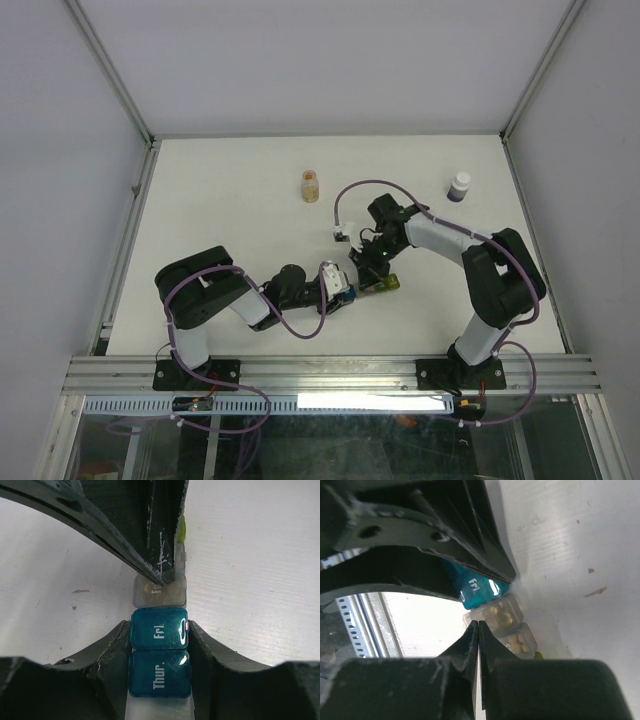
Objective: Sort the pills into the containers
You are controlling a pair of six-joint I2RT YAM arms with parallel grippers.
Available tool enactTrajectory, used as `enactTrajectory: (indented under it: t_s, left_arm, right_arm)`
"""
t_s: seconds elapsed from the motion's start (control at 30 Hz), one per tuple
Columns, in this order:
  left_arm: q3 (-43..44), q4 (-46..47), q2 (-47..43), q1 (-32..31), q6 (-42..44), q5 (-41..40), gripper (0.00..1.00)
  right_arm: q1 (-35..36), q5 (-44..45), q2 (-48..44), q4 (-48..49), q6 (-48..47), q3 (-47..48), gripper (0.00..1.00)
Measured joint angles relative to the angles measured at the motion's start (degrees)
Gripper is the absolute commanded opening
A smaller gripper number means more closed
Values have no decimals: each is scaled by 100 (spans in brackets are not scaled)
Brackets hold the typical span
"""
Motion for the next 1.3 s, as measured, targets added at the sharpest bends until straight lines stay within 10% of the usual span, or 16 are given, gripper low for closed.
enactTrajectory:
  t_s: [1.13, 1.3]
  left_arm:
    - [92, -140, 2, 4, -2, 83, 20]
    - [96, -144, 2, 4, -9, 87, 41]
  right_arm:
    - [245, 459, -120, 492, 382, -203, 2]
    - [101, 225, -538, 431, 205, -317, 4]
